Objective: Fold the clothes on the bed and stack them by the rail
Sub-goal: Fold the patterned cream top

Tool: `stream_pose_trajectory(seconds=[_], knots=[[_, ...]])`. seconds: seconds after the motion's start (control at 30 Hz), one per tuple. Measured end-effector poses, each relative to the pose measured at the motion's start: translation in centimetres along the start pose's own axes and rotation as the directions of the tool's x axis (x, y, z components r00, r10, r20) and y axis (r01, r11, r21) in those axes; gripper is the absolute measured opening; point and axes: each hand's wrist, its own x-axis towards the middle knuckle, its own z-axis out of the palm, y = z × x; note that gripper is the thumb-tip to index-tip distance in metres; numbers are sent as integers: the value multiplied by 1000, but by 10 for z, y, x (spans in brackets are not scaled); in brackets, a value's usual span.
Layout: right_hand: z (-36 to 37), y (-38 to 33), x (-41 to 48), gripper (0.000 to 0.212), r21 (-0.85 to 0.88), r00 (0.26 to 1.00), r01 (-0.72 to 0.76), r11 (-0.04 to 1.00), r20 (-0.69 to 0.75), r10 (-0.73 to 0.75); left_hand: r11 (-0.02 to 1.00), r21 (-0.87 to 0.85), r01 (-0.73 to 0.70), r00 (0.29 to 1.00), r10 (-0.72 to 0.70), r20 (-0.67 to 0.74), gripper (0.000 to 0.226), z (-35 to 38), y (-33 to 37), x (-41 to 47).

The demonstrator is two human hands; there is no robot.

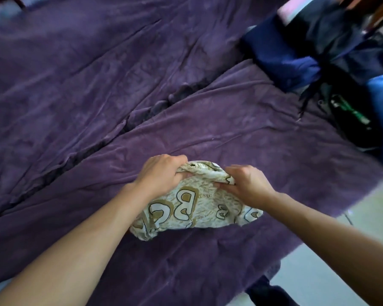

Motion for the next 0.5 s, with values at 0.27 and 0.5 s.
stream_pose_trajectory(seconds=[0.27,0.5], knots=[[-145,116,-110,37,-58,979,-95,994,-186,83,986,71,-153,987,150,50,24,-44,203,86],[-256,230,-192,36,-30,929,-193,981,-327,172,956,155,-249,965,232,118,16,-65,387,171]])
